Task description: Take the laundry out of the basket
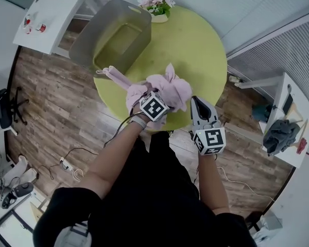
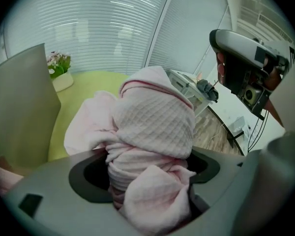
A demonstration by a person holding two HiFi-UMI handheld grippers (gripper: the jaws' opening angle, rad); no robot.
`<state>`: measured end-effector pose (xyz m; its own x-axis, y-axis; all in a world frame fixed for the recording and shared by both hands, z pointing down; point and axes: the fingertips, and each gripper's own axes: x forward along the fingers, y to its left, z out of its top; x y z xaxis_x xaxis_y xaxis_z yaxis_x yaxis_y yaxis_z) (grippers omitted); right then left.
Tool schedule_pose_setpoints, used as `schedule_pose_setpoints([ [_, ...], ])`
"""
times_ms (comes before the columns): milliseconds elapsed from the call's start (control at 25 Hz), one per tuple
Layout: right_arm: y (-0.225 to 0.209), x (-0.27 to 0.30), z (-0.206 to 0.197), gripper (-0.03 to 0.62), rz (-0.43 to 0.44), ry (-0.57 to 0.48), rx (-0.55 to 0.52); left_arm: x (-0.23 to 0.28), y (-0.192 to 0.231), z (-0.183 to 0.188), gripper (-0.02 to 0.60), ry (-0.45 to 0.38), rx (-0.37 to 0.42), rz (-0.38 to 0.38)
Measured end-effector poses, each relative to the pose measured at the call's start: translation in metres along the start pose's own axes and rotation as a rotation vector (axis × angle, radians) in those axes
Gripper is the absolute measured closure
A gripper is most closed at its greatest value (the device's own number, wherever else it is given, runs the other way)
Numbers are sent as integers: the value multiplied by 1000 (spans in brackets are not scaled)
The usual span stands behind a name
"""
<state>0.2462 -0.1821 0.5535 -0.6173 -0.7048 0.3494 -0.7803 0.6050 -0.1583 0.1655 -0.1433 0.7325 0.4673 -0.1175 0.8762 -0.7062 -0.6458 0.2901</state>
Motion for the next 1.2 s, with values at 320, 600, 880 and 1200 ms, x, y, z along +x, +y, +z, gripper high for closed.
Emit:
schedule_pose_setpoints([
  [320,-9,23,-13,569,50,36,6,30,30,-8,149,22,-81,34],
  [600,-22,27,-19,569,60,47,13,49,38,-10,149,34,-133,48],
  [880,-35,23,-24,569,55,48,28,61,46,-12,147,44,-146,92],
  [1200,-33,17,-14,569,65,24,23,13,40,14,144,-92,-149,106],
])
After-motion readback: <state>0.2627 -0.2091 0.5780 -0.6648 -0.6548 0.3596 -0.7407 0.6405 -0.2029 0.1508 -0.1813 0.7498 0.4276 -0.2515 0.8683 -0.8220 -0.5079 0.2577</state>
